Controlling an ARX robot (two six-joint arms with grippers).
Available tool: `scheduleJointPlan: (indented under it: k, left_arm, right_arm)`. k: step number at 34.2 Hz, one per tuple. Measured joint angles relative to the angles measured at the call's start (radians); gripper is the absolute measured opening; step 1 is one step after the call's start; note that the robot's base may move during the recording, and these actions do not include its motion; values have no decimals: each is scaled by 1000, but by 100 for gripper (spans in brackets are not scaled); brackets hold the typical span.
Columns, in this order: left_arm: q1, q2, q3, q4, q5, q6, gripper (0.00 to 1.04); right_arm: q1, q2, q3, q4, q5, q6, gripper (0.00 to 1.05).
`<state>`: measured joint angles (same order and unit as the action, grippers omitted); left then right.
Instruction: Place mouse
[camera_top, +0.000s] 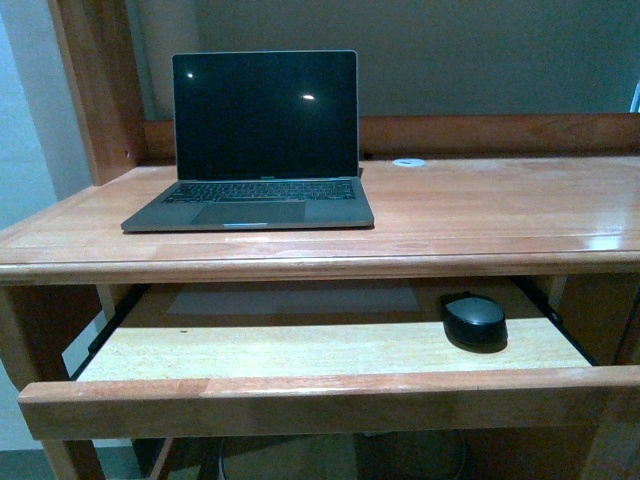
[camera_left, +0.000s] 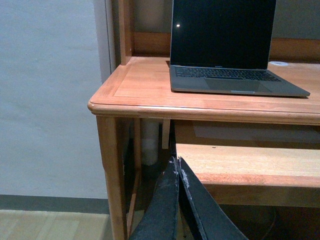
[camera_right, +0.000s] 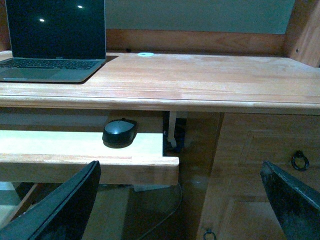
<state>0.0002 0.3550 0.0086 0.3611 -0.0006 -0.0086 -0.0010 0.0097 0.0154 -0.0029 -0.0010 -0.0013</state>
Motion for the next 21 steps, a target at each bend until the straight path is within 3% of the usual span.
scheduleJointPlan:
  k: [21]
  left_arm:
    - [0, -146, 0, -150, 0, 0, 2]
  right_arm:
    - [0, 0, 0, 0, 0, 0, 98]
